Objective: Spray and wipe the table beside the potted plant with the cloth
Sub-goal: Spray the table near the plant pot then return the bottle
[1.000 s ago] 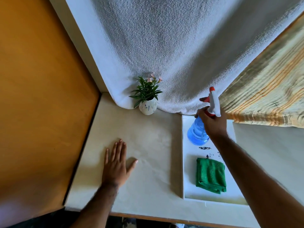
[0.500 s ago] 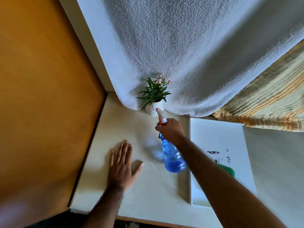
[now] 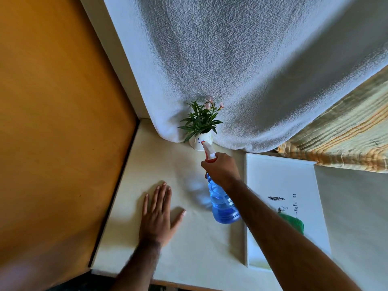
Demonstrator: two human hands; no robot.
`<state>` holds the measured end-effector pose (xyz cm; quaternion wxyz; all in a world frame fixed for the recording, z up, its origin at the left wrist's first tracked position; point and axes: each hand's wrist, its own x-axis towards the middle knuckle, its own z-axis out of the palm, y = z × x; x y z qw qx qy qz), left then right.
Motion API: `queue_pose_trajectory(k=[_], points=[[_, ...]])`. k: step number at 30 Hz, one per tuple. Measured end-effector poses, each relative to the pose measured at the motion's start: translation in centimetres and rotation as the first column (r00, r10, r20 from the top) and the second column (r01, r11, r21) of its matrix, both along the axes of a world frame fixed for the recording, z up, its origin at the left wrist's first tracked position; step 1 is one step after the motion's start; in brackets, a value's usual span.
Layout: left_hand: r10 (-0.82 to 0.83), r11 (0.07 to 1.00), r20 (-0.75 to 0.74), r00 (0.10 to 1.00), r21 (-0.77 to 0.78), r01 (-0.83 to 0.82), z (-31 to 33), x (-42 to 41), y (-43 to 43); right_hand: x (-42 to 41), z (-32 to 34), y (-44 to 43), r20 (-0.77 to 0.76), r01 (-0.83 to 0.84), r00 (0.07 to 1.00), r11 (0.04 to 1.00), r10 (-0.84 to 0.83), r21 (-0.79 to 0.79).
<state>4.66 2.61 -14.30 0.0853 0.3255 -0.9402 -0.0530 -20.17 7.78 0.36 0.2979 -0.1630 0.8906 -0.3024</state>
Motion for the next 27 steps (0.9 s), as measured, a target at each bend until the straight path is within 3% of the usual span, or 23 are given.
queue_pose_trajectory(k=[8,14,20,24,27], points=[[-0.001,1.000,-0.001,1.000,0.013,0.001,-0.1,0.1,0.0,-0.1,0.5,0.3,0.014,0.022,1.000,1.000,-0.023,0.004],[-0.006,0.999,-0.001,1.000,0.031,0.006,0.1,0.2,-0.1,-0.3,2.2,2.5,-0.044,0.146,0.987,0.976,-0.154,-0.160],[-0.007,0.998,0.011,1.000,0.063,0.006,0.2,0.3,0.0,-3.7,7.5,7.0,-0.067,0.317,0.910,0.792,-0.408,-0.522],[-0.015,0.997,0.011,1.000,0.078,0.014,0.2,0.2,0.1,-6.4,8.5,10.2,-0.129,0.317,0.840,0.669,-0.528,-0.672],[-0.014,0.998,0.003,1.000,0.068,0.014,0.1,0.2,0.0,-8.2,7.0,12.0,-0.203,0.217,0.839,0.652,-0.505,-0.727]])
